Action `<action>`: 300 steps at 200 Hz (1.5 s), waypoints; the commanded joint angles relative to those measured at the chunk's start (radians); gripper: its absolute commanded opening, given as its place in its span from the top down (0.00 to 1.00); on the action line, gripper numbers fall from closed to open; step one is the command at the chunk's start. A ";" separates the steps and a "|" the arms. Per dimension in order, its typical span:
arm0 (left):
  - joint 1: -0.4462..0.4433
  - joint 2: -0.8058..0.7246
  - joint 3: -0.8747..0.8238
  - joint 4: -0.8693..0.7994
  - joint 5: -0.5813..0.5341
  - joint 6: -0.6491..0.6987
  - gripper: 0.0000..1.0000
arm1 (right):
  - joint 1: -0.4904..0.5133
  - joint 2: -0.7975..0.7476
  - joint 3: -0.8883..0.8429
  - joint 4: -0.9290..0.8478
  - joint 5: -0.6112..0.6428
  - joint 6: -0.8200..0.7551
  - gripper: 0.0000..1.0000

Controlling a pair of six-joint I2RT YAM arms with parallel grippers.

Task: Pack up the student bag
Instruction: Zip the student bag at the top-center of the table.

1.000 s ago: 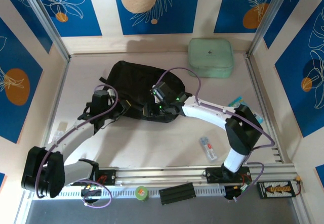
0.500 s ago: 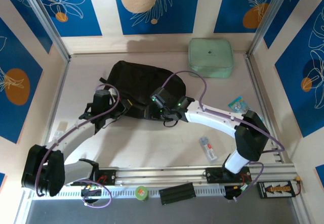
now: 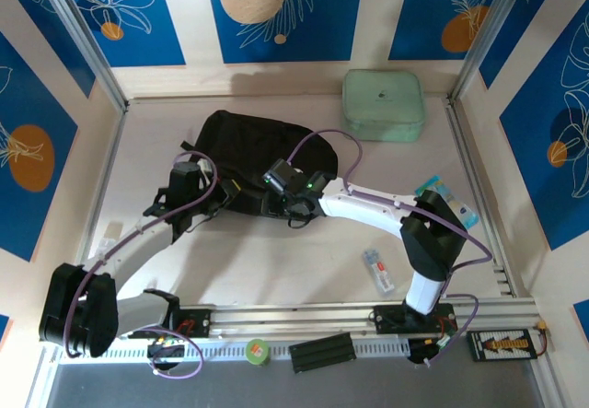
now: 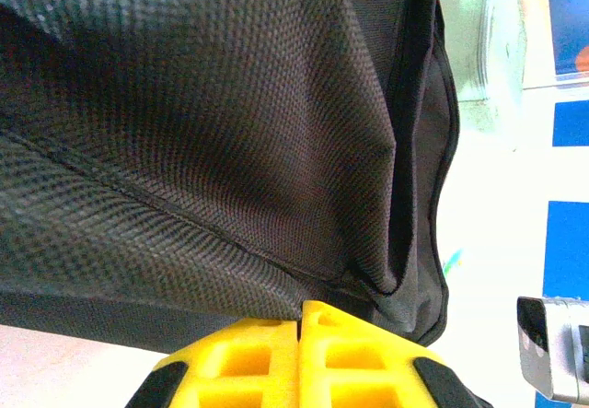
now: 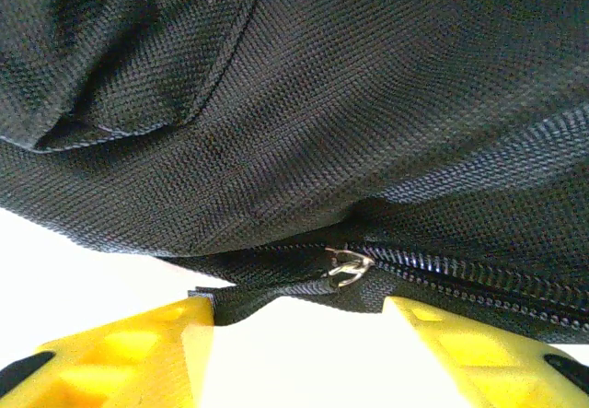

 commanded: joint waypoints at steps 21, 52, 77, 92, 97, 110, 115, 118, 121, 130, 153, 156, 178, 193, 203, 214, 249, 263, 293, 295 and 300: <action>-0.014 0.012 0.048 0.035 0.021 0.033 1.00 | 0.006 0.001 0.008 -0.070 0.007 -0.006 0.64; -0.013 0.017 0.052 0.033 0.020 0.039 1.00 | 0.005 -0.041 -0.026 -0.077 0.041 -0.020 0.78; -0.013 0.020 0.053 0.034 0.019 0.039 1.00 | 0.006 -0.049 -0.024 -0.091 0.057 -0.042 0.84; -0.012 0.023 0.052 0.035 0.019 0.041 1.00 | 0.005 -0.044 -0.013 -0.091 0.058 -0.059 0.82; -0.012 0.023 0.052 0.034 0.020 0.041 1.00 | 0.006 -0.042 -0.007 -0.091 0.058 -0.067 0.80; -0.012 0.024 0.052 0.035 0.021 0.039 1.00 | 0.010 -0.031 0.011 -0.097 0.070 -0.086 0.72; -0.012 0.026 0.053 0.035 0.022 0.040 1.00 | 0.012 -0.025 0.019 -0.101 0.075 -0.094 0.69; -0.013 0.026 0.054 0.035 0.023 0.040 1.00 | 0.012 -0.020 0.024 -0.104 0.078 -0.097 0.68; -0.012 0.026 0.053 0.035 0.022 0.040 1.00 | 0.013 -0.015 0.029 -0.109 0.083 -0.100 0.67; -0.013 0.026 0.054 0.035 0.025 0.039 1.00 | 0.014 -0.002 0.045 -0.122 0.097 -0.108 0.66; -0.012 0.024 0.057 0.032 0.023 0.039 1.00 | 0.017 0.021 0.068 -0.138 0.119 -0.137 0.67; -0.012 0.025 0.057 0.031 0.024 0.040 1.00 | 0.018 0.024 0.069 -0.136 0.120 -0.141 0.67; -0.013 0.022 0.057 0.029 0.022 0.042 1.00 | 0.019 0.036 0.069 -0.120 0.111 -0.173 0.68; -0.011 0.022 0.058 0.028 0.019 0.041 1.00 | 0.019 0.052 0.082 -0.131 0.115 -0.183 0.69; -0.012 0.022 0.061 0.026 0.020 0.044 1.00 | 0.022 0.061 0.092 -0.146 0.128 -0.185 0.69; -0.011 0.023 0.063 0.025 0.020 0.044 1.00 | 0.026 0.068 0.099 -0.164 0.151 -0.184 0.69; -0.011 0.023 0.064 0.022 0.019 0.046 1.00 | 0.038 0.078 0.105 -0.181 0.206 -0.200 0.72; -0.011 0.023 0.064 0.019 0.017 0.048 1.00 | 0.044 0.086 0.109 -0.184 0.223 -0.215 0.74; -0.008 0.010 0.064 0.003 -0.011 0.048 1.00 | 0.061 0.106 0.132 -0.202 0.300 -0.233 0.79; -0.008 0.010 0.064 0.002 -0.013 0.048 1.00 | 0.062 0.106 0.133 -0.205 0.305 -0.233 0.80; -0.007 0.007 0.063 -0.002 -0.019 0.047 1.00 | 0.064 0.108 0.136 -0.207 0.314 -0.233 0.82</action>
